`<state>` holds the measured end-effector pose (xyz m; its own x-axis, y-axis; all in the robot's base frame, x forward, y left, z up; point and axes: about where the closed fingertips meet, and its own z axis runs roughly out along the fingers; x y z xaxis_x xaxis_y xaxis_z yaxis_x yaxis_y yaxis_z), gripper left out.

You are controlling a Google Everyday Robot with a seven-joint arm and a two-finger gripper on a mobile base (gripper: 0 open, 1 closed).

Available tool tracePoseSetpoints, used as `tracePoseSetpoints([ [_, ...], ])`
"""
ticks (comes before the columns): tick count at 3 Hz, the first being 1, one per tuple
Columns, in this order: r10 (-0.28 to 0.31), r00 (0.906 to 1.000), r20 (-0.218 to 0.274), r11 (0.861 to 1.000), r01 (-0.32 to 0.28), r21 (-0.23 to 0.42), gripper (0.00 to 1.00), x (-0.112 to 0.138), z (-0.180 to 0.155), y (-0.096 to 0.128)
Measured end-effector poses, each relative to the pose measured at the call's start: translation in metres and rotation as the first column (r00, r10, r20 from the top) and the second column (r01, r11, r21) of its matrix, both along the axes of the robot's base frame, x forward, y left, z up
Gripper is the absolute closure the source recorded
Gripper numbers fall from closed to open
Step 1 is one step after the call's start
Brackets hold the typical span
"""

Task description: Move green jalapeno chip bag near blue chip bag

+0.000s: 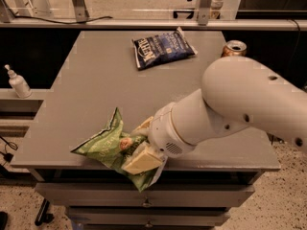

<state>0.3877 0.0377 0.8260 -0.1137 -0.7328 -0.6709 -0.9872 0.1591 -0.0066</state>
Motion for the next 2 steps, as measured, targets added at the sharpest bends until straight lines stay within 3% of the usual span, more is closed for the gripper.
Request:
tracePoseSetpoints([
  [2, -0.022, 0.9989, 0.040, 1.000, 0.022, -0.002, 1.00, 0.022, 0.014, -0.006],
])
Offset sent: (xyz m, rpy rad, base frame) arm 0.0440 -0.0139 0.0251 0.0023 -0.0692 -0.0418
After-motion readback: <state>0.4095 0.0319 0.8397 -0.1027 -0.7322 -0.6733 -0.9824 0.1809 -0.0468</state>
